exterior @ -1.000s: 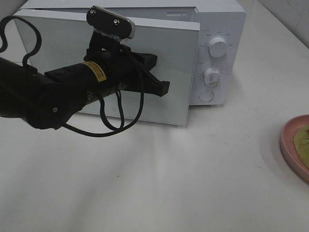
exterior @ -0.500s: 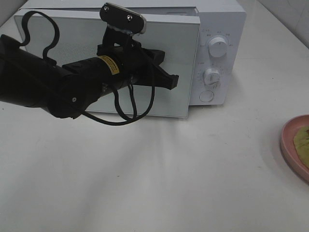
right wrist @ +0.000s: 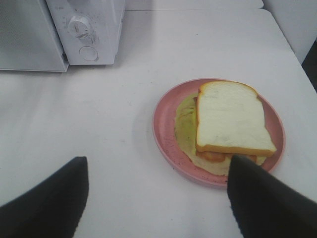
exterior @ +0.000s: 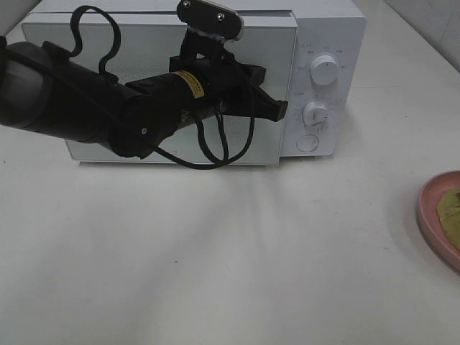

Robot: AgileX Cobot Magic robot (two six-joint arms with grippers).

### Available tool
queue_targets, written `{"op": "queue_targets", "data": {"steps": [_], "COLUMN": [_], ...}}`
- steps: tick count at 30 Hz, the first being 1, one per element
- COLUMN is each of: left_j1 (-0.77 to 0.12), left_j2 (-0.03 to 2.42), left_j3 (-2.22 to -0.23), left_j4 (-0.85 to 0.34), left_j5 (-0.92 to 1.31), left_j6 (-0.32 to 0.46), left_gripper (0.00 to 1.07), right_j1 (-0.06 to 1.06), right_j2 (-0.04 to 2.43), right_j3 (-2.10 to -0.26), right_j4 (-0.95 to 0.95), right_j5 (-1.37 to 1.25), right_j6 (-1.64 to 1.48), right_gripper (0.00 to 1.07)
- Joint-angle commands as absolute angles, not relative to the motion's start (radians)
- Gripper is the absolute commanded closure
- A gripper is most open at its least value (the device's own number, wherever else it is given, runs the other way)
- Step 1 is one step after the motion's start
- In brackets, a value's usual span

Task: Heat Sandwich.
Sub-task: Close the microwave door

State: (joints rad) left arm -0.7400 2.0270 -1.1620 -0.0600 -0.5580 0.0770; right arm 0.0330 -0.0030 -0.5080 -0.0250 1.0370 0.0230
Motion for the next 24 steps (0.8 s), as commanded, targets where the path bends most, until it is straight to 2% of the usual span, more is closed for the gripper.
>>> {"op": "queue_targets", "data": {"steps": [1, 24], "left_j1": [-0.74, -0.697], "left_j2": [2.041, 2.102], "left_j3": [-1.194, -1.319], "left_j4": [-0.074, -0.096], "left_j5": [-0.56, -0.505], "left_j6": [0.07, 0.07], "left_gripper": [1.07, 1.07], "right_j1": [0.03, 0.03], "right_j2": [-0.031, -0.031], "right_j3": [-0.507, -0.507], "right_j4": [-0.027, -0.021], "right_j5": [1.028, 1.028], "right_j6": [0.013, 0.013], "right_gripper": [0.33, 0.33]}}
